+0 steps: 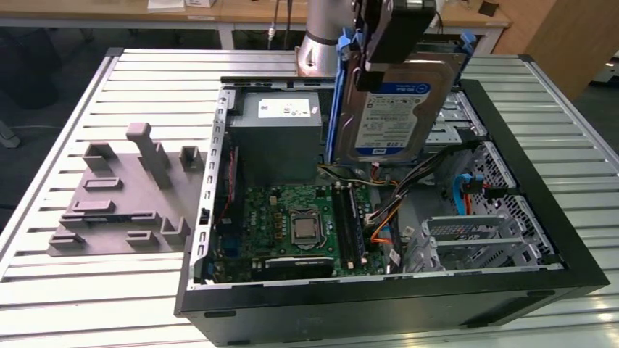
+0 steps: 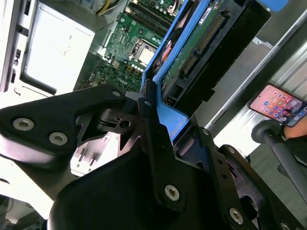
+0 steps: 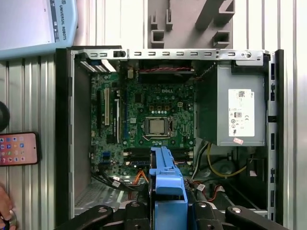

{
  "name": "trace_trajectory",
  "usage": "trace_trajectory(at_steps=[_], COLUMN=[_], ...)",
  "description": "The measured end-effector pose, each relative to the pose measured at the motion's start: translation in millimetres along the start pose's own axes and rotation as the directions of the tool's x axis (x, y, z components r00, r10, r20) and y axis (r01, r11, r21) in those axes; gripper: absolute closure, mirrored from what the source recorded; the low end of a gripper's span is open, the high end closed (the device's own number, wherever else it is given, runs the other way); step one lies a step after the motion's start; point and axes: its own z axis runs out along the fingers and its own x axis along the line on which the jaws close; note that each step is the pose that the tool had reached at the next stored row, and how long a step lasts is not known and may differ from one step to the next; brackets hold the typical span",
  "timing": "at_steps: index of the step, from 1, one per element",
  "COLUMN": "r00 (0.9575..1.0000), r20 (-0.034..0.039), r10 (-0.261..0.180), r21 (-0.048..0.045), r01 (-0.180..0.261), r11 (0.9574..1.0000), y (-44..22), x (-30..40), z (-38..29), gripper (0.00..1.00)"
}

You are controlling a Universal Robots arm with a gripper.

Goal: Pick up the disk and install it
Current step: 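Insert the disk into the insertion slot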

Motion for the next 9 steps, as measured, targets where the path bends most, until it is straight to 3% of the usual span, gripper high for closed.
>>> trace_trajectory(at_steps=[5,9], r00=[1.0000,1.0000], r20=[0.0001,0.0000], r10=[0.000,0.000], r21=[0.0002,0.0002], r01=[0.000,0.000], r11=[1.0000,1.0000], y=[-0.4,-4.3], x=[14.5,18.7], z=[2.2,4.1], gripper=[0.64,0.64])
